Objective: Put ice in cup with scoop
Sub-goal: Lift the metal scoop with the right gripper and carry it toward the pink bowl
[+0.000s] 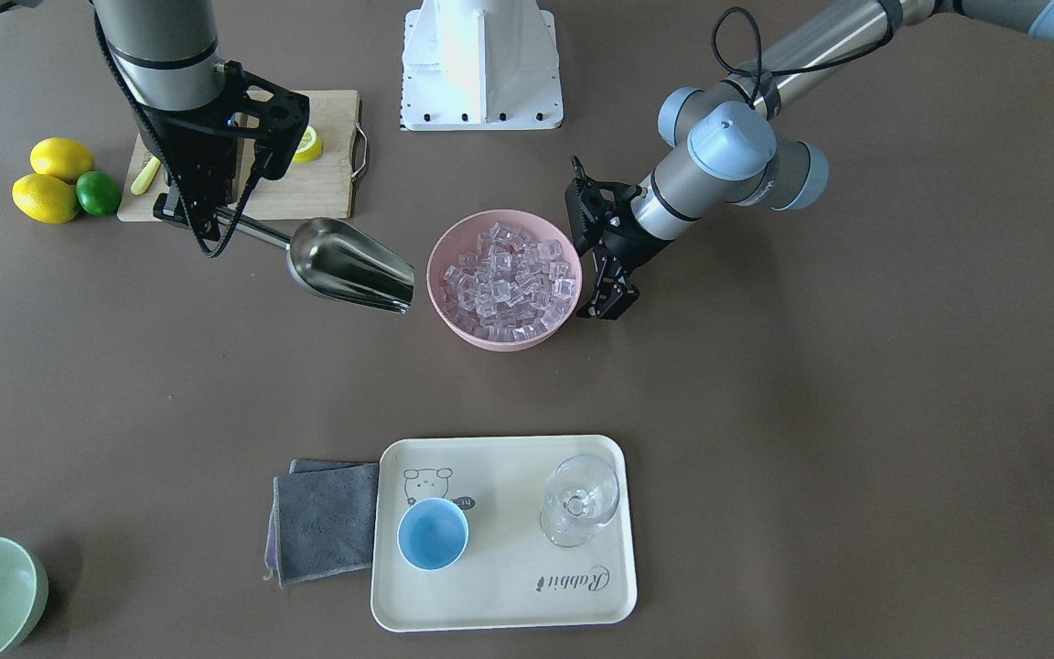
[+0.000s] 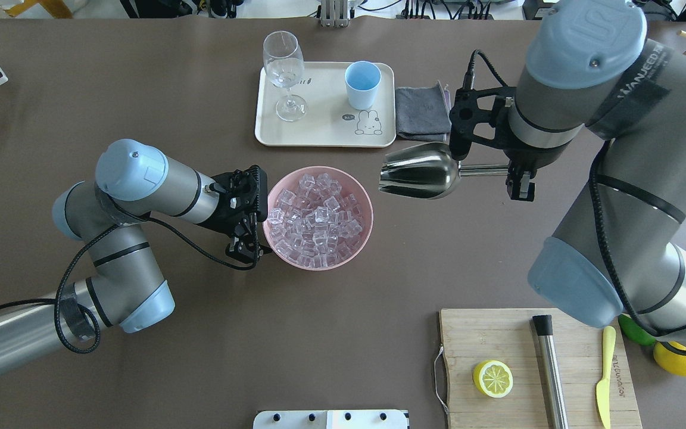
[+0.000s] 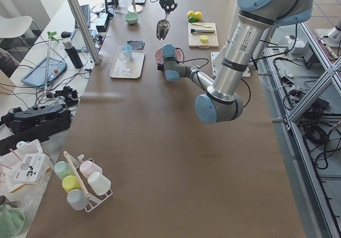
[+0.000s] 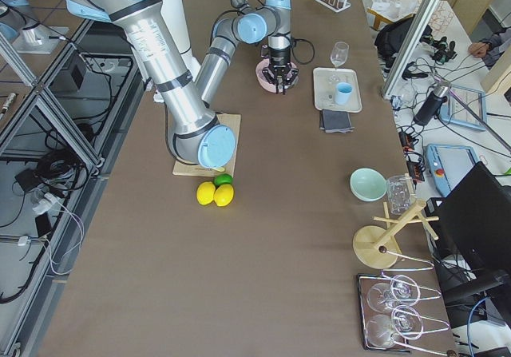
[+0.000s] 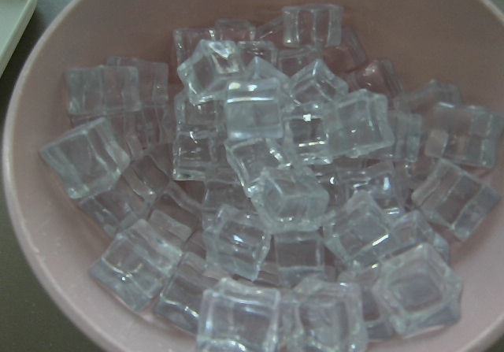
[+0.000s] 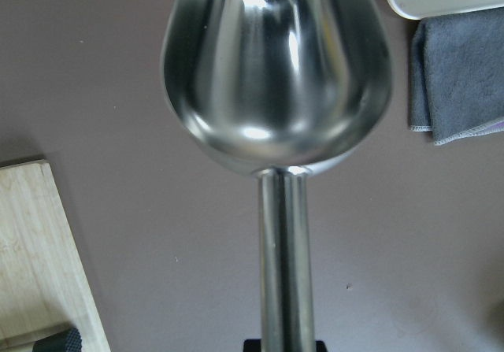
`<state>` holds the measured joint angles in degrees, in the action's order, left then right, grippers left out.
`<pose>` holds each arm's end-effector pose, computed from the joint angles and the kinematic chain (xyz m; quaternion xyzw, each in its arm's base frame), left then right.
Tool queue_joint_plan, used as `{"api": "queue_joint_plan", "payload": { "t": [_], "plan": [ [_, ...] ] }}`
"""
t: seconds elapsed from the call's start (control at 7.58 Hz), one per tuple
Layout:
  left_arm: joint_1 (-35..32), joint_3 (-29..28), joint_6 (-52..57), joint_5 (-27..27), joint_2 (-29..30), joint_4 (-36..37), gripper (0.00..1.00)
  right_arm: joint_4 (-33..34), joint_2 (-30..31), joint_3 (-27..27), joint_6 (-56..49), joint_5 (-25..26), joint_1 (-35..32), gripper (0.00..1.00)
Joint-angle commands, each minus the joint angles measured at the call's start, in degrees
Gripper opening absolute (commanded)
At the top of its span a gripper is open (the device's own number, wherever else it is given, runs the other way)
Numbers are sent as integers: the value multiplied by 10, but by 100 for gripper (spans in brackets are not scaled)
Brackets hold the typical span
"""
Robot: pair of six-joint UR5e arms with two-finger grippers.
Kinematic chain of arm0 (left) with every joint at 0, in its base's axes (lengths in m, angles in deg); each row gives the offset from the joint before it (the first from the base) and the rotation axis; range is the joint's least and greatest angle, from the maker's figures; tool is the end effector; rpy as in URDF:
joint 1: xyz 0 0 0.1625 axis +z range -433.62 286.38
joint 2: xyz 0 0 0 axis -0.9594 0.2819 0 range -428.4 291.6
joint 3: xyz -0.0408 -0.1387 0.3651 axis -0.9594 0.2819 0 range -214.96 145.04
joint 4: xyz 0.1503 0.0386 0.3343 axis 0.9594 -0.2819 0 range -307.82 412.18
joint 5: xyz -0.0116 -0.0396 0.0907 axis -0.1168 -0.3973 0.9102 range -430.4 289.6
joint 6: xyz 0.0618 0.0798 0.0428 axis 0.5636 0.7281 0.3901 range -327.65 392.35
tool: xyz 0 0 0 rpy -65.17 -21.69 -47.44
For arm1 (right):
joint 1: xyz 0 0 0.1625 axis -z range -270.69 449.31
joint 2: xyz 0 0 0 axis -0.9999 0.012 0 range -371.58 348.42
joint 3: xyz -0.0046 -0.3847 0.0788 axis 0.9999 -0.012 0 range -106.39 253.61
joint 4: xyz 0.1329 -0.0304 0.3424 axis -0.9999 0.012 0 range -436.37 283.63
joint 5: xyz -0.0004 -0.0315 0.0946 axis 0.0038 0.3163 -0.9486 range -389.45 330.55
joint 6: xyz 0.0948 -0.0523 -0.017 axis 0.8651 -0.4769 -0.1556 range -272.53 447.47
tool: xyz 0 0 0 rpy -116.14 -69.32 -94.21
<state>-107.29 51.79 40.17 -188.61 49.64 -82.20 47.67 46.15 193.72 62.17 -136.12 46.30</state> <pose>0.4727 -0.4127 0.3062 0.4195 0.4091 0.5413 0.6030 -0.3010 -0.4201 0.2352 0.2114 -0.1835 -0.5945 0.7538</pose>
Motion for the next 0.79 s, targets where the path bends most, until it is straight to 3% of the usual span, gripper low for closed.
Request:
{"api": "queue_joint_plan", "payload": {
  "t": [0.0,0.26,0.66],
  "plan": [
    [0,0,0,0,0,0,99,123,-92,-41,4,23,22,0],
    [0,0,0,0,0,0,99,194,-169,-85,8,25,31,0],
    [0,0,0,0,-1,0,99,214,-249,-186,27,72,71,0]
  ]
}}
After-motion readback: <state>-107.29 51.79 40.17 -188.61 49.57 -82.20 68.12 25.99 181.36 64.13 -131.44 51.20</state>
